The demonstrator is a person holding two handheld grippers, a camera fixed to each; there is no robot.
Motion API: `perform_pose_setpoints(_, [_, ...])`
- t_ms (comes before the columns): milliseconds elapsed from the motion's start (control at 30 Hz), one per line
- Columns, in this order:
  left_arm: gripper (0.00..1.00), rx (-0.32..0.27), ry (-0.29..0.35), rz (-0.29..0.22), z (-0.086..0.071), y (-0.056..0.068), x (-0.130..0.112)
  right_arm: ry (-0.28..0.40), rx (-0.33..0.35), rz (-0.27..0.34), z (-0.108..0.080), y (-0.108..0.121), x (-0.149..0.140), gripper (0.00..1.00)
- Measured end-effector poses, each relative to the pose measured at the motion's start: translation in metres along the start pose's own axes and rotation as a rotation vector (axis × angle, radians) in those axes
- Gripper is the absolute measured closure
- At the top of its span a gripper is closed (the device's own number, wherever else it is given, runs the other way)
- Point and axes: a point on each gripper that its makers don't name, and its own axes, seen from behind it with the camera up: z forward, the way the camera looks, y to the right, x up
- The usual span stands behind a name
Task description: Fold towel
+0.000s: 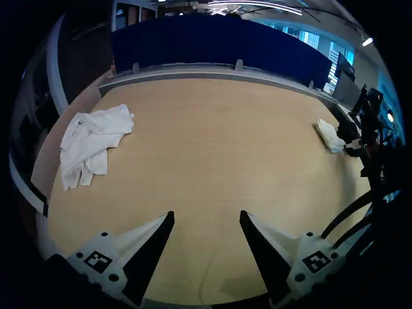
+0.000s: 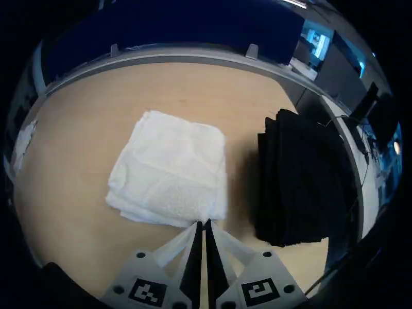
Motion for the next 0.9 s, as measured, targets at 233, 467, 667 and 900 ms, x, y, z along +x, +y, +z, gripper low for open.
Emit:
perform_pose_setpoints(233, [0.06,0.000,-0.001,0.004,0.000,0.001,-0.002,-0.028,-0.020,0.012,0.007,0.002,-0.009,0.96])
perform_pose_setpoints(467, [0.06,0.005,-0.003,0.003,0.001,-0.002,-0.002,-0.038,-0.024,0.021,0.010,0.001,-0.013,0.89])
perform_pose_setpoints(667, [0.06,0.004,-0.002,0.000,0.002,-0.002,-0.001,-0.033,-0.028,0.019,0.006,0.003,-0.014,0.66])
perform_pose_setpoints(900, [0.06,-0.003,-0.002,0.008,0.003,0.001,0.000,0.008,-0.016,0.022,0.001,-0.002,-0.011,0.37])
